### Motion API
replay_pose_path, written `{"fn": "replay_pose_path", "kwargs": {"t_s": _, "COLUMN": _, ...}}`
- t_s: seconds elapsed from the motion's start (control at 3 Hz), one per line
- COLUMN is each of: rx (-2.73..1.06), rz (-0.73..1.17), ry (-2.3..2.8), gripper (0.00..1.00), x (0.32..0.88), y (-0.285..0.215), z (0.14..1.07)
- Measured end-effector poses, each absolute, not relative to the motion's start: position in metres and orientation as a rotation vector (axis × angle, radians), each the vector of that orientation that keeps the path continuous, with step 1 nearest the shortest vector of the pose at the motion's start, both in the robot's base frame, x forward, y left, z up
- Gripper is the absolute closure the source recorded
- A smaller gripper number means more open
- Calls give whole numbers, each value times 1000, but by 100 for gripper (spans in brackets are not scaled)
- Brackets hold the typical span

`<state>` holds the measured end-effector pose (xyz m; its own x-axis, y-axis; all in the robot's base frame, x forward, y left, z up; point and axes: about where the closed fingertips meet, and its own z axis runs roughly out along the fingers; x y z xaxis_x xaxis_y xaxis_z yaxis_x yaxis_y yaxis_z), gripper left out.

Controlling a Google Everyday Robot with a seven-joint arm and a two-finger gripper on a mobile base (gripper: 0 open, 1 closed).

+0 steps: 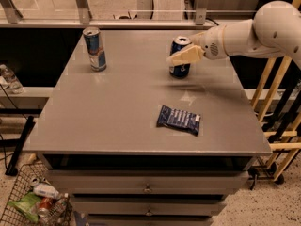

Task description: Move pepsi can near rxbar blueberry

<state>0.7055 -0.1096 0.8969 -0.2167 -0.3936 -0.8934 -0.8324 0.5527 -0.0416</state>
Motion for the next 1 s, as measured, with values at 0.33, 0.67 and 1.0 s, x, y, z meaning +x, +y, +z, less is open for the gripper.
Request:
{"fn": "replay_pose_path", "kwargs": {"t_s": 0.33, "rx": -1030, "rz": 605, "ry": 1821, "gripper": 41, "x": 706, "y": -99, "z": 893}}
{"fn": "replay_pose_path", "kwargs": {"t_s": 0.67, "rx": -1052, "rz": 635, "ry": 1796, "gripper": 73, "x": 694, "y": -102, "z": 902}}
{"fn": "replay_pose_path", "kwargs": {"t_s": 1.0, "rx": -1076, "rz": 608, "ry": 1774, "gripper": 96, "x": 673, "y": -115, "z": 922}}
